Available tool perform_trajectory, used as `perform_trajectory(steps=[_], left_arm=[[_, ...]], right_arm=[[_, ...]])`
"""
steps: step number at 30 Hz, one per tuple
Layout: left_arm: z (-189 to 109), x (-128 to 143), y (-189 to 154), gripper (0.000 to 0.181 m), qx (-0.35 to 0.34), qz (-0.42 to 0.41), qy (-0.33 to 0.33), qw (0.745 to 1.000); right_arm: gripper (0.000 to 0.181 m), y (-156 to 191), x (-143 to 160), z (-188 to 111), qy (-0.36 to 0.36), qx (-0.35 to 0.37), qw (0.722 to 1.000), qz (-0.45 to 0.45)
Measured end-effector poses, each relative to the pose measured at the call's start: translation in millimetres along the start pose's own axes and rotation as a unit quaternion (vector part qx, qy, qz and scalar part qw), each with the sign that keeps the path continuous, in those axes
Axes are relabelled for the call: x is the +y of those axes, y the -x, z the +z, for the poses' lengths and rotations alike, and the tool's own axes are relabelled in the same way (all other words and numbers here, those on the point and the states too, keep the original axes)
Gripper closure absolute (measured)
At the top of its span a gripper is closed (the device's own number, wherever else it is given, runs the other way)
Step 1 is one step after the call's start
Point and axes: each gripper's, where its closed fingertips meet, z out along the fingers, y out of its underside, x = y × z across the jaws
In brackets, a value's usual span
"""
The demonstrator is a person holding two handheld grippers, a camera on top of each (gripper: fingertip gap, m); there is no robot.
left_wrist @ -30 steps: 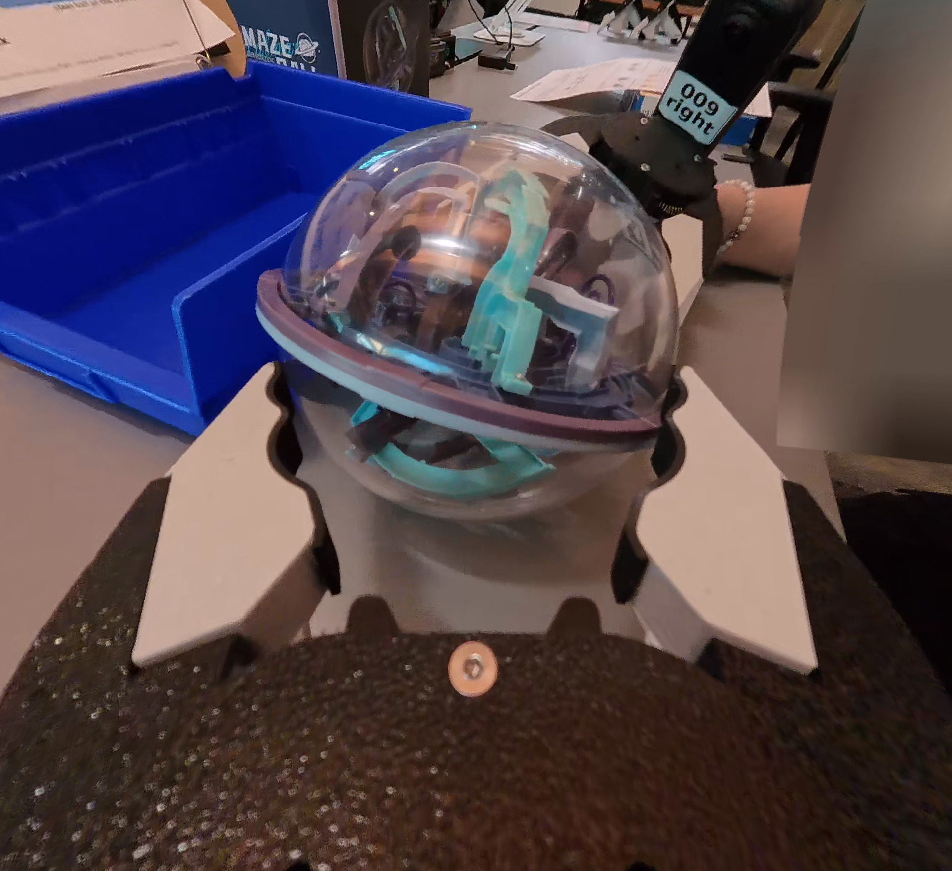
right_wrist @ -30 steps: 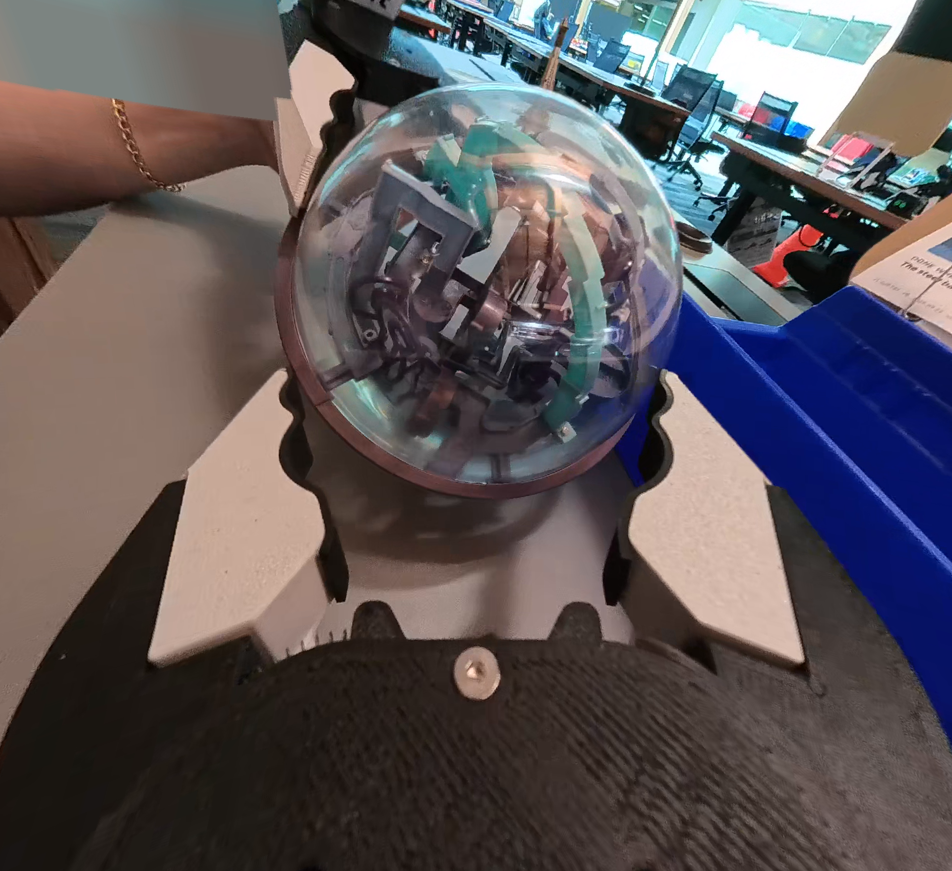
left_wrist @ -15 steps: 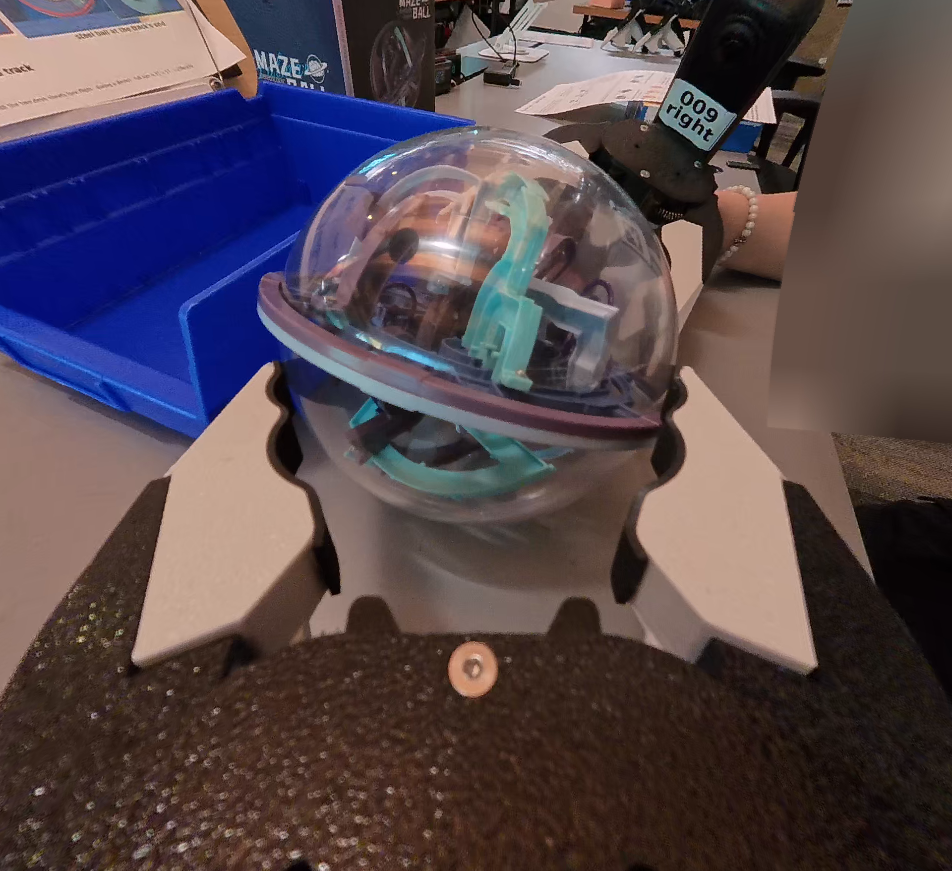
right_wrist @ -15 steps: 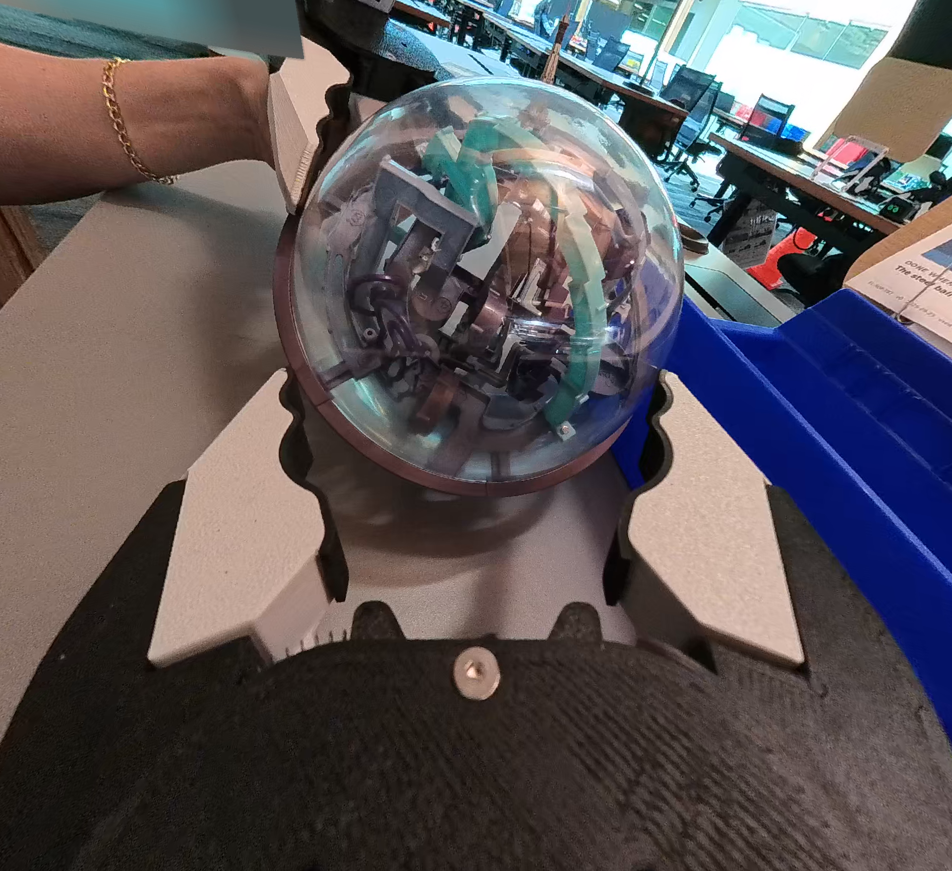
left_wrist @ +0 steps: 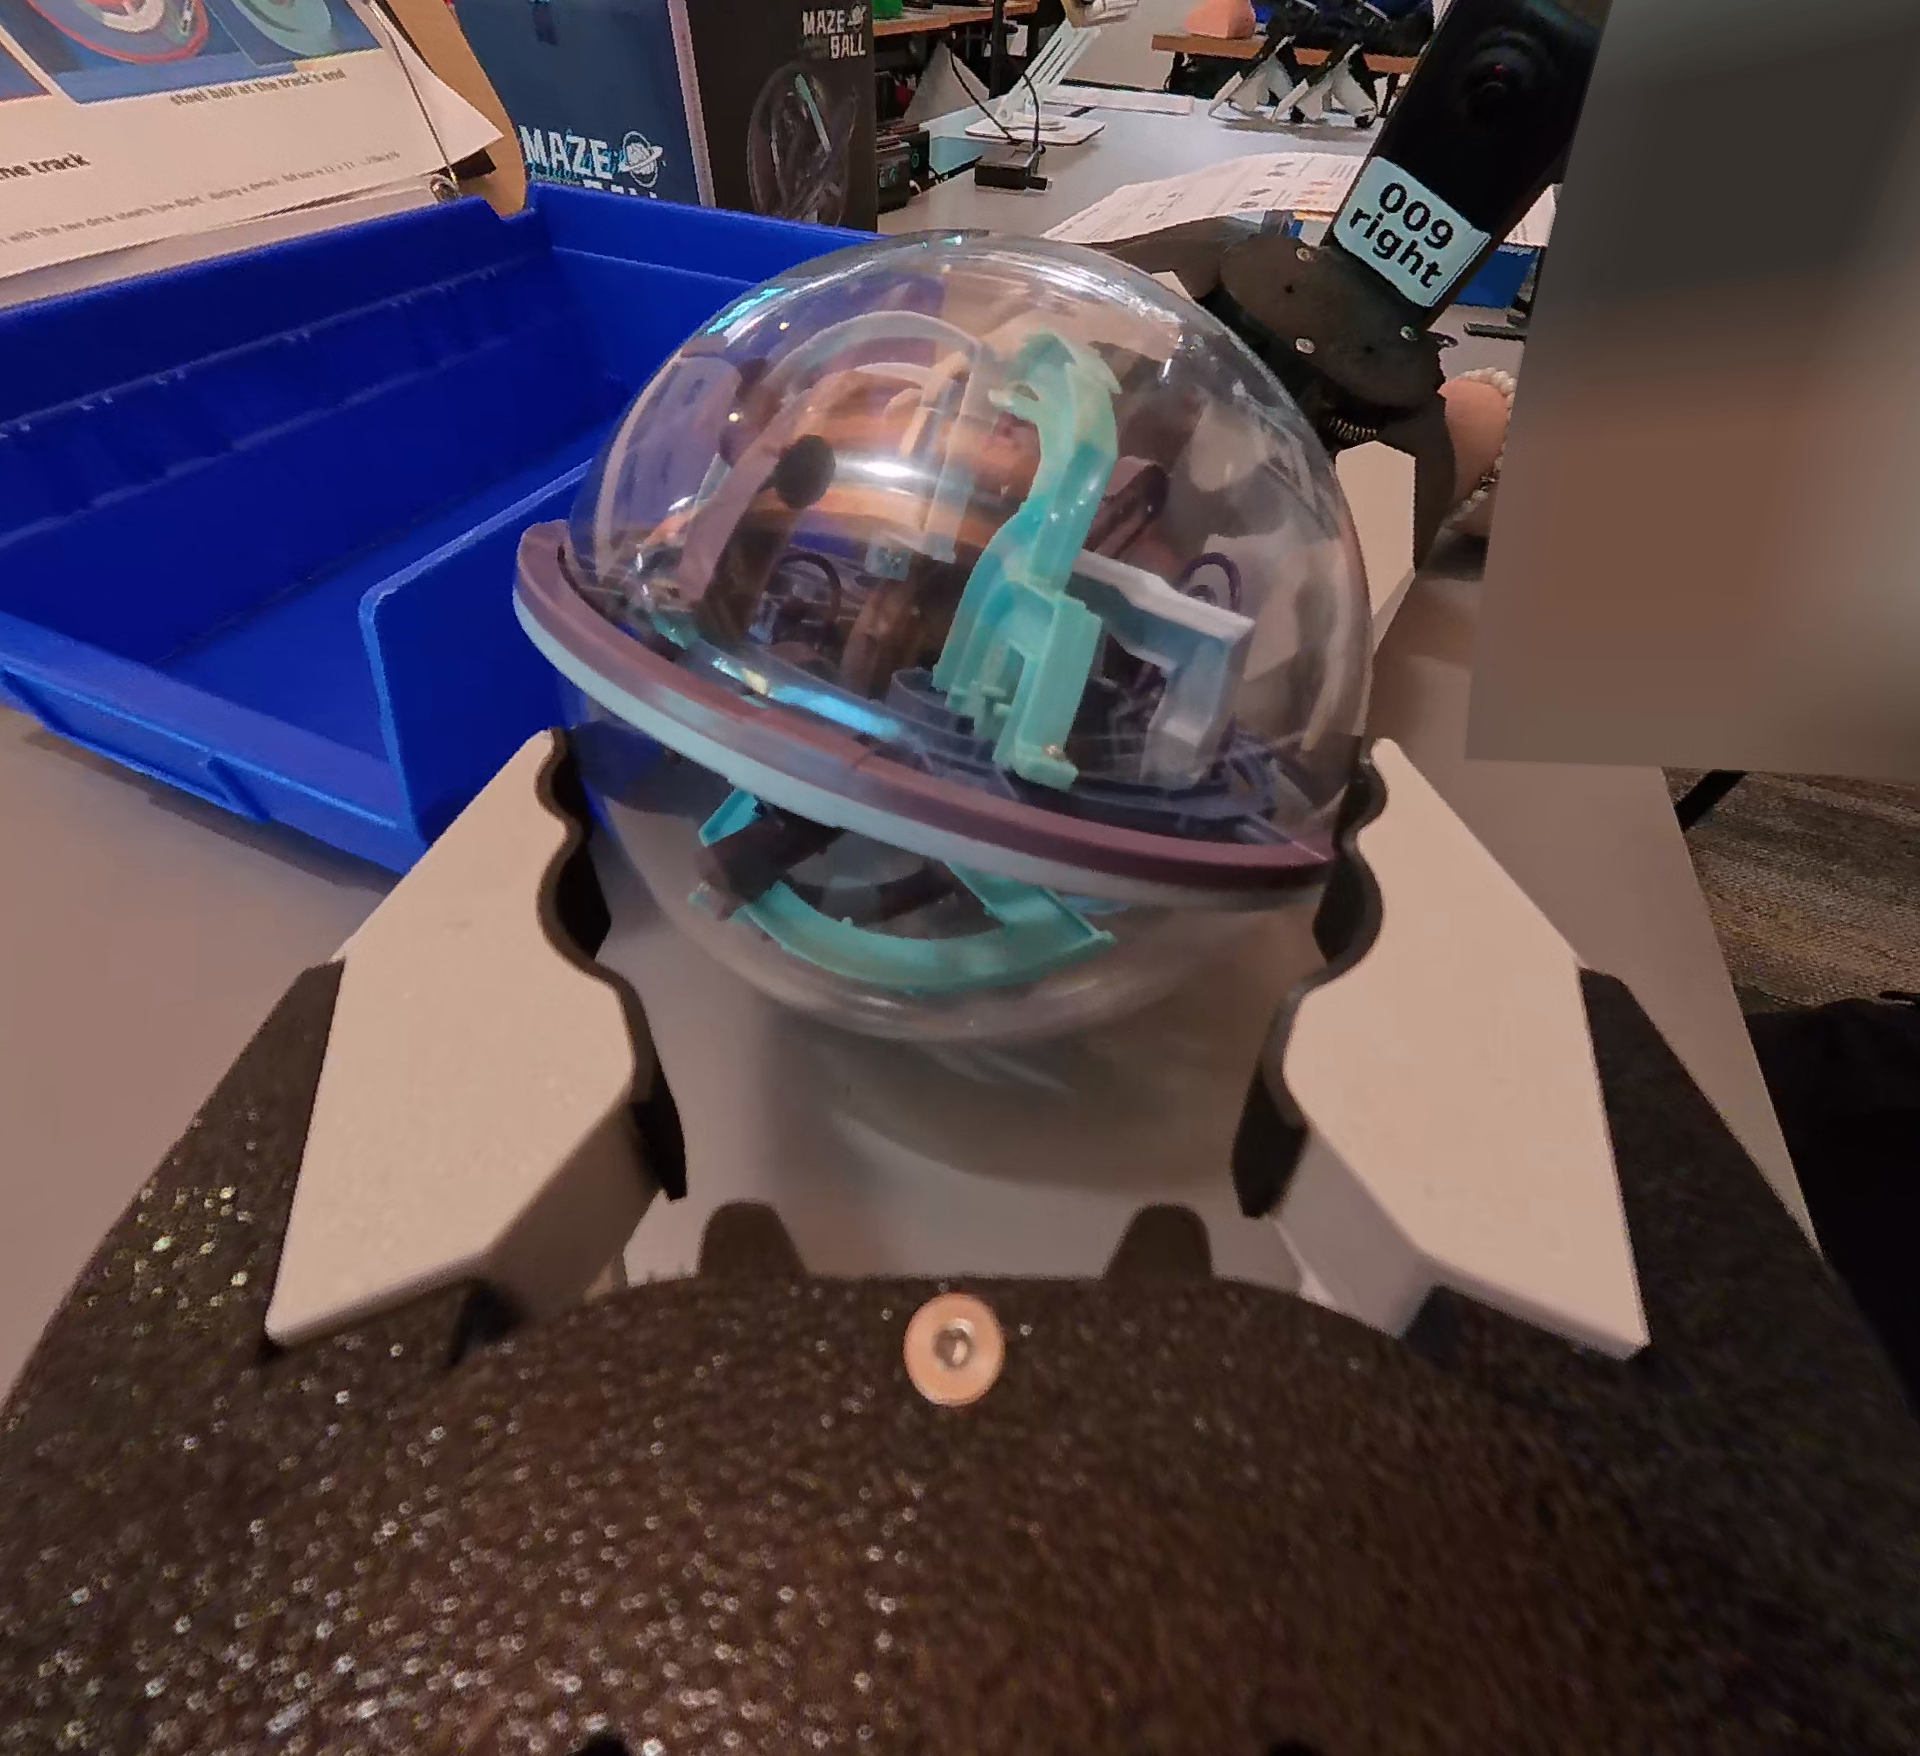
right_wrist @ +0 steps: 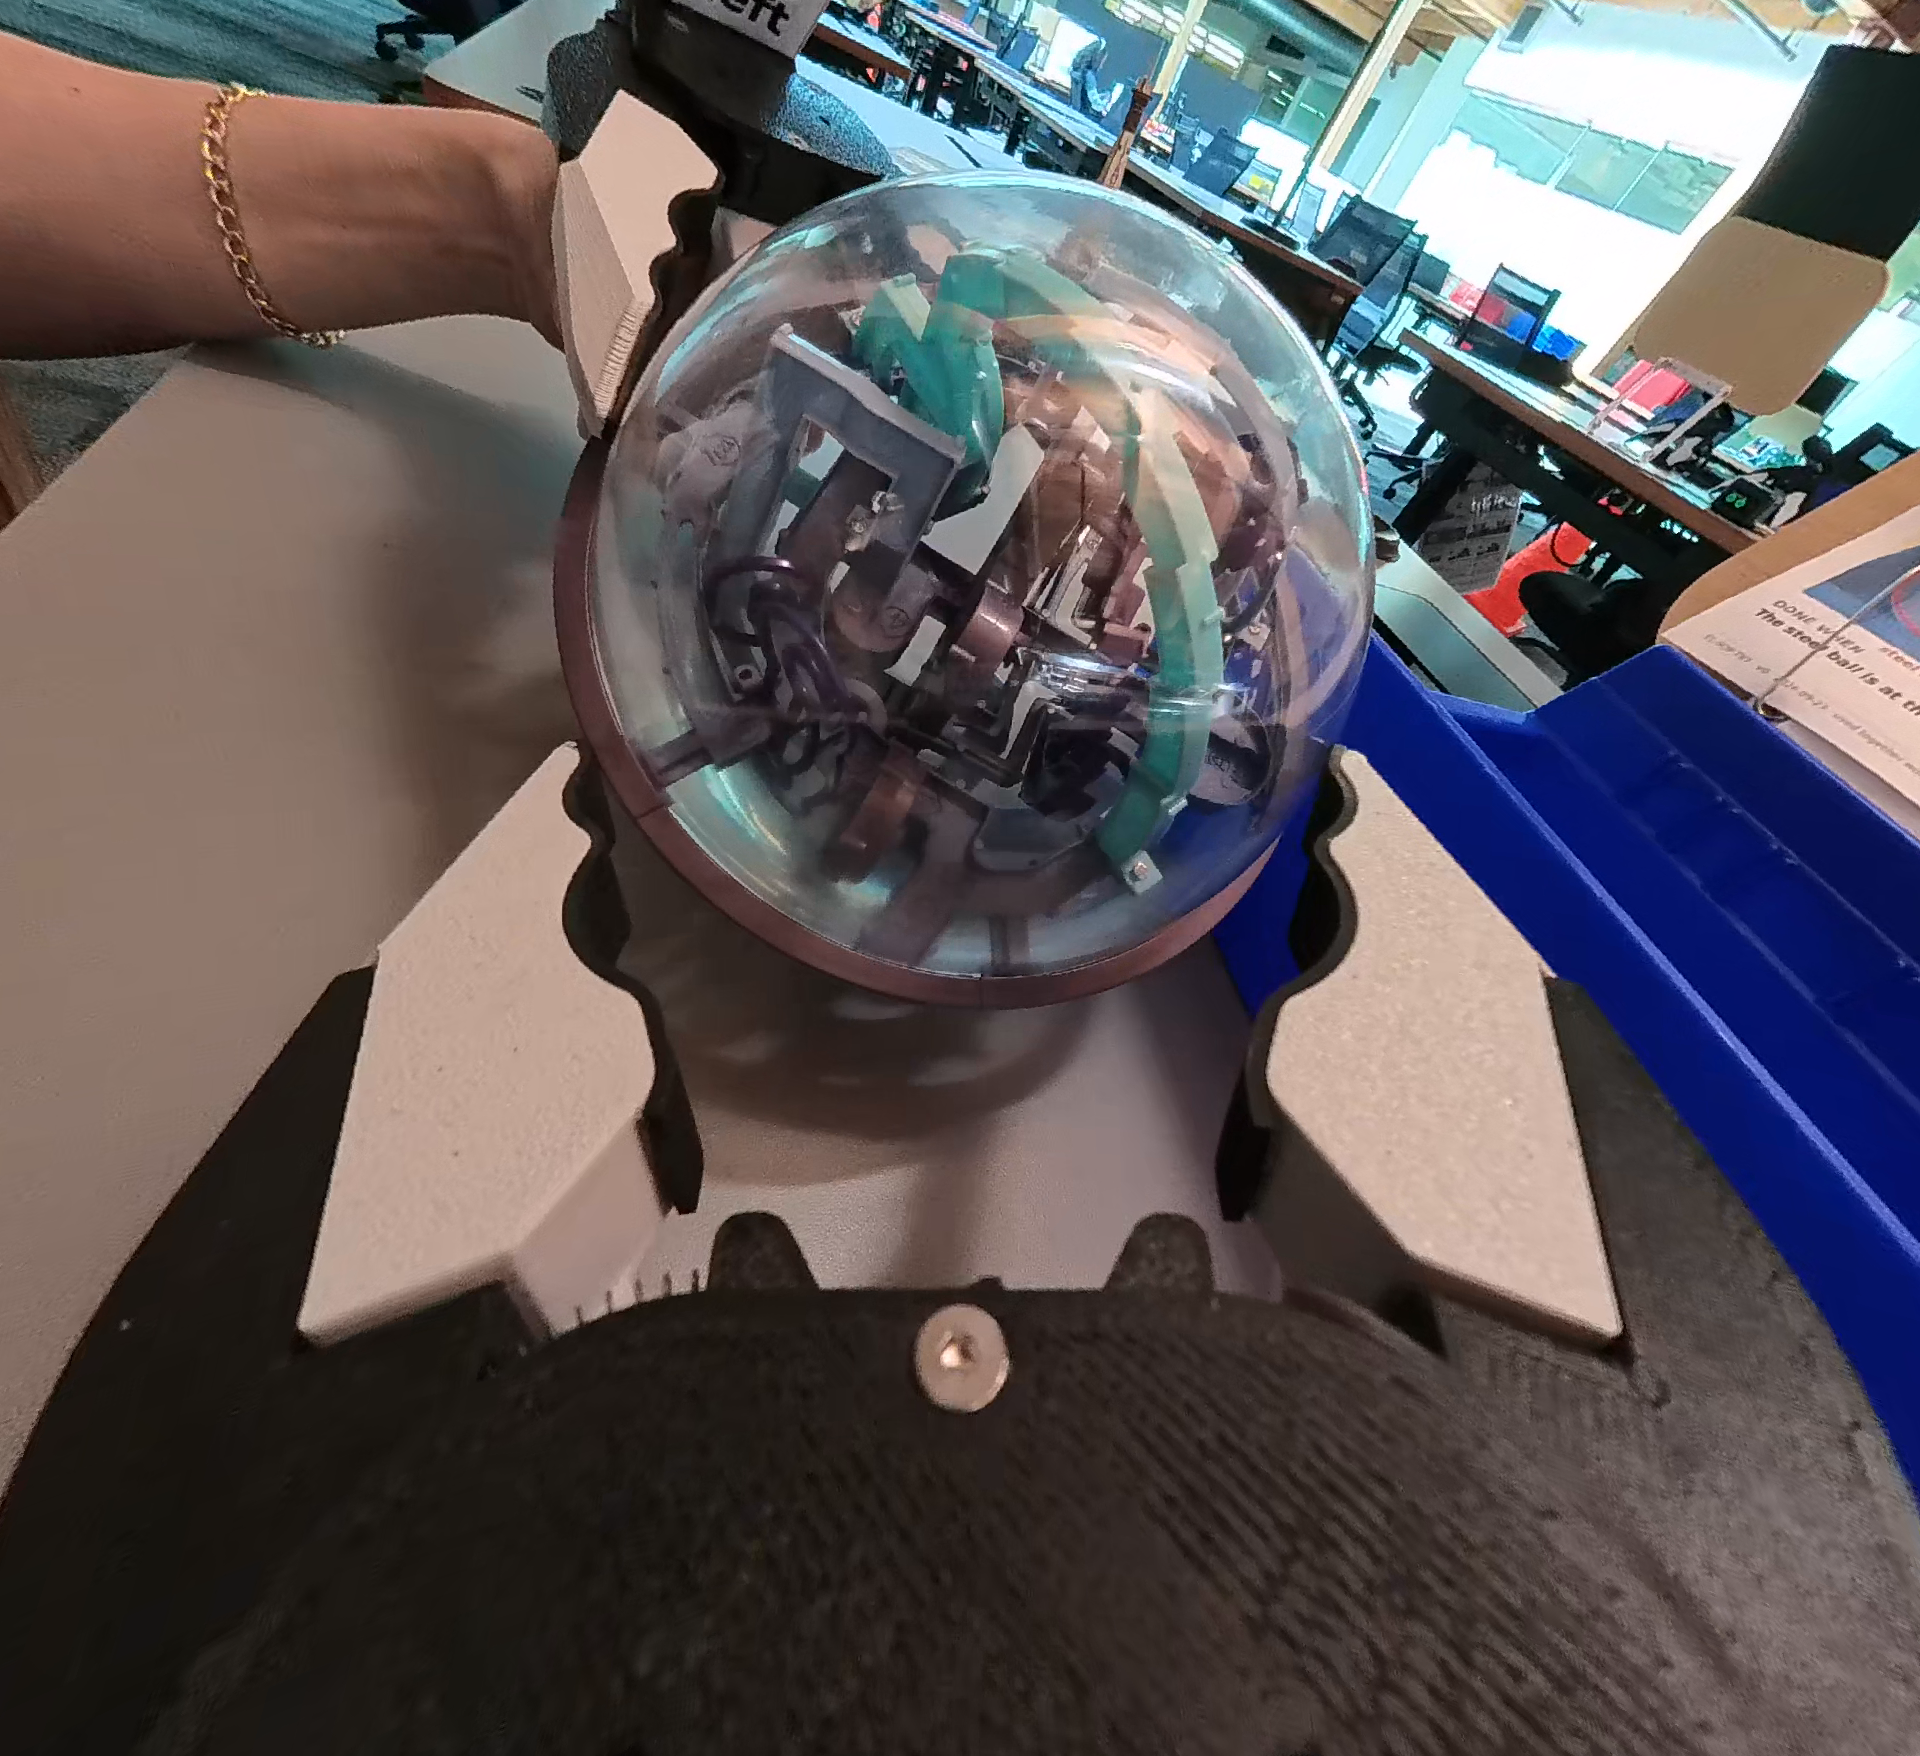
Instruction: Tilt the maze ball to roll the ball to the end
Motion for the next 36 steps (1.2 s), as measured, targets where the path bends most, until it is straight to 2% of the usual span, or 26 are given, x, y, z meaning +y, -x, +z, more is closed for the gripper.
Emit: perform_trajectory(steps=[12, 29, 30, 34, 36], left_arm=[[0.2, -0.2, 0.3, 0.045, -0.004, 0.011, -0.005, 1.000], [-0.3, 3.8, 3.1, 0.043, -0.020, 0.045, -0.015, 0.999], [-0.2, 3.9, 3.4, 0.043, -0.020, 0.030, -0.009, 0.999], [0.8, -3.6, 13.4, 0.043, 0.002, -0.123, -0.006, 0.992], [0.8, -3.9, 18.2, 0.043, 0.023, -0.166, -0.006, 0.986]], right_arm=[[0.051, -0.7, 0.8, 0.5, 0.000, 0.002, 1.000, -0.011], [0.051, -0.8, 2.1, 4.2, 0.000, 0.030, 0.997, -0.075], [0.051, -1.2, 2.2, 4.3, 0.003, 0.028, 0.998, -0.064], [0.051, -7.2, 1.4, 7.7, 0.017, -0.016, 0.993, 0.115], [0.052, -11.1, -1.0, 10.1, 0.013, -0.017, 0.988, 0.153]])
